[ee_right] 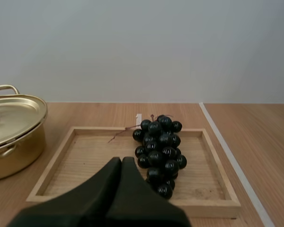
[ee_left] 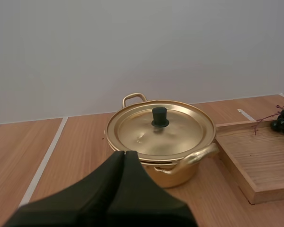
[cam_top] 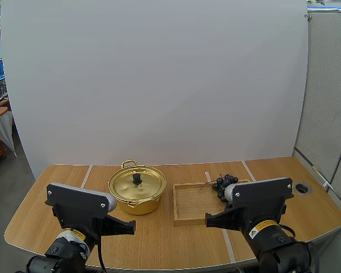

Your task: Open the pot, put the pineapple inside, and close it

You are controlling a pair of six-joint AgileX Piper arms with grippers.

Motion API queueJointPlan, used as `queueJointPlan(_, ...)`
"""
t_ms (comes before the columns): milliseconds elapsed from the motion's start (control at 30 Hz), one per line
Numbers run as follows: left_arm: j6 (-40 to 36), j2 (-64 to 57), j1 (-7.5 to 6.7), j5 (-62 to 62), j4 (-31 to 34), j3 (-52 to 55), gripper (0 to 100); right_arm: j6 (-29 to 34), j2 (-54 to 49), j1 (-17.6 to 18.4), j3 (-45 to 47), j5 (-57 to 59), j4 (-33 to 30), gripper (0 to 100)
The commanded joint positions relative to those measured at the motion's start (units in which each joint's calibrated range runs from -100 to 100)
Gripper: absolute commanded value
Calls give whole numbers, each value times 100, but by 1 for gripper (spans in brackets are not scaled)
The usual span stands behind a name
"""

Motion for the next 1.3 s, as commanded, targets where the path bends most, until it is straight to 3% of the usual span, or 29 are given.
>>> queueJointPlan(0,-1120,-33,-1,426,940,12,0,-141,-35,-90,0,1042,9,0)
queueJointPlan(1267,-1365,-33,16,434,978,12,0,-96,-35,-181,0,1158,9,0)
